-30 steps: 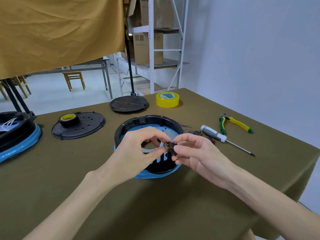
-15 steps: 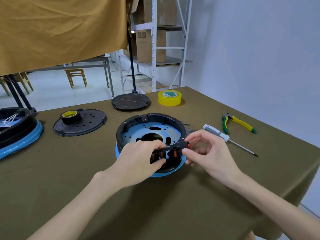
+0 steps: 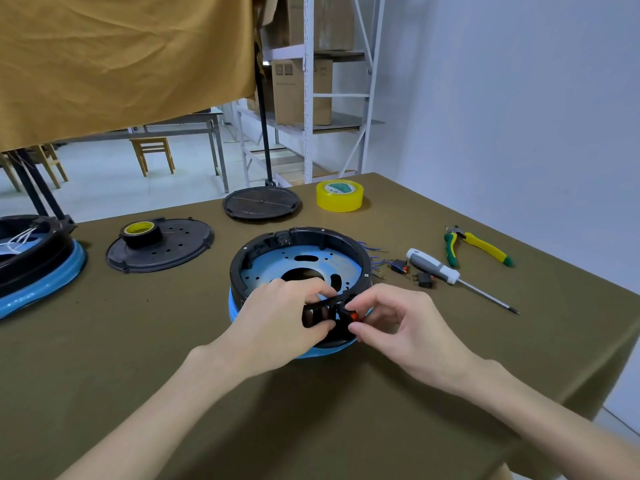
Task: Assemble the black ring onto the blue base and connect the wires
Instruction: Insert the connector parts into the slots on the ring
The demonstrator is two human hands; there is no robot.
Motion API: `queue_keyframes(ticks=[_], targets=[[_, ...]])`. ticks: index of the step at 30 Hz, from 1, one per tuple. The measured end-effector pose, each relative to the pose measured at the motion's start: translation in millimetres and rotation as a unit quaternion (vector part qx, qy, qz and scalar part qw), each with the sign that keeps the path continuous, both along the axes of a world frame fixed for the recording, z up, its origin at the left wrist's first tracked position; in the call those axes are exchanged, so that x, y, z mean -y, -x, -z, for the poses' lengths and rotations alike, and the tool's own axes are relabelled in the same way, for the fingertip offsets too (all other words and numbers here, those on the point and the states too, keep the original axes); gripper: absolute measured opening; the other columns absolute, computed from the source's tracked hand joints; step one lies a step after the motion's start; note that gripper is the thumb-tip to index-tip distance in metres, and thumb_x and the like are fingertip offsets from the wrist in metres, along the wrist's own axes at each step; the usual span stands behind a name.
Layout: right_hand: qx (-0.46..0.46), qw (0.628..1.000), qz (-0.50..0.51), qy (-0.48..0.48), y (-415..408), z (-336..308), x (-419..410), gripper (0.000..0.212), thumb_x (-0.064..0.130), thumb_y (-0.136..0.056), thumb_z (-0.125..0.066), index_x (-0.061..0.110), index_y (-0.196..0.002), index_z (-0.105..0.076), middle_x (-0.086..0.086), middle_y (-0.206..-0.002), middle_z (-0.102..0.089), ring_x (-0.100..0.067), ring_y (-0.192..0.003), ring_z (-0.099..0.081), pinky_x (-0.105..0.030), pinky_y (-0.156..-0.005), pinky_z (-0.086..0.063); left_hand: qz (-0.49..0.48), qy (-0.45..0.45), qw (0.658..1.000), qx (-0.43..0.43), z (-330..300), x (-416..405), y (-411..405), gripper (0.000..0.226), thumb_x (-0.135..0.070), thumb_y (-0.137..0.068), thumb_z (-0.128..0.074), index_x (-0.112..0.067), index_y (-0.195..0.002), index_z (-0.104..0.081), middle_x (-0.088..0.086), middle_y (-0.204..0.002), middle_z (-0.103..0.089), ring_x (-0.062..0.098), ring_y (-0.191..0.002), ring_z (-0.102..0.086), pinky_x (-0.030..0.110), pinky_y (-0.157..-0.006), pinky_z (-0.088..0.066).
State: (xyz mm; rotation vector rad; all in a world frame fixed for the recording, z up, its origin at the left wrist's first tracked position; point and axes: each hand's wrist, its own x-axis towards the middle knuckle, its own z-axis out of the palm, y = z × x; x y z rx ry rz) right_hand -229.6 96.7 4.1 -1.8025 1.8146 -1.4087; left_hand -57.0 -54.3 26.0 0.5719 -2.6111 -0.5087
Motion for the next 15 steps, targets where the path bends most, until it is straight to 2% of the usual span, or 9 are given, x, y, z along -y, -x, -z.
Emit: queue_keyframes(ticks=[3, 7, 9, 12, 15], targets=[[-0.054, 0.998, -0.004, 0.017, -1, 1, 5, 0.019, 0.018, -0.088, -0.082, 0.028, -0.1, -0.071, 0.01, -0.088, -0.071, -0.018, -0.078, -0.069, -0.031, -0.071, -0.057, 0.004, 0.001, 1.0, -0.015, 0, 0, -1, 0.036, -0.044, -0.086, -0.077, -0.039, -0.12, -0.068, -0.023, -0.098, -0.077, 0.003, -0.088, -0.07, 0.035, -0.078, -0.057], [-0.041, 0.999, -0.015, -0.006, 8, -2, 6, 0.017, 0.018, -0.088, -0.082, 0.029, -0.099, -0.075, 0.011, -0.09, -0.074, -0.017, -0.082, -0.07, -0.035, -0.075, -0.058, 0.001, 0.017, 1.0, -0.022, 2, -2, -2, 0.039, -0.051, -0.084, -0.077, -0.039, -0.119, -0.068, -0.025, -0.093, -0.076, 0.002, -0.087, -0.069, 0.031, -0.079, -0.056], [-0.052, 0.998, -0.025, -0.01, 13, -5, 5, 0.015, 0.017, -0.089, -0.082, 0.025, -0.101, -0.077, 0.01, -0.093, -0.075, -0.016, -0.083, -0.071, -0.032, -0.076, -0.059, -0.004, 0.031, 0.999, -0.027, 2, -2, -2, 0.04, -0.054, -0.083, -0.076, -0.04, -0.12, -0.067, -0.026, -0.092, -0.076, 0.001, -0.087, -0.069, 0.027, -0.079, -0.055], [-0.134, 0.99, -0.037, 0.019, 12, -8, 9, 0.013, 0.016, -0.09, -0.081, 0.016, -0.102, -0.076, 0.009, -0.092, -0.072, -0.011, -0.081, -0.068, -0.025, -0.074, -0.056, -0.001, 0.042, 0.999, -0.025, 3, -2, -1, 0.039, -0.054, -0.084, -0.075, -0.039, -0.119, -0.067, -0.024, -0.091, -0.074, 0.002, -0.083, -0.068, 0.024, -0.074, -0.054], [-0.174, 0.983, -0.039, 0.039, 9, -11, 15, 0.01, 0.013, -0.09, -0.081, 0.01, -0.098, -0.075, 0.003, -0.086, -0.067, -0.007, -0.074, -0.061, -0.022, -0.069, -0.052, 0.002, 0.061, 0.998, -0.016, 4, -4, 0, 0.04, -0.051, -0.086, -0.071, -0.038, -0.124, -0.068, -0.02, -0.09, -0.074, 0.005, -0.081, -0.068, 0.027, -0.071, -0.054]])
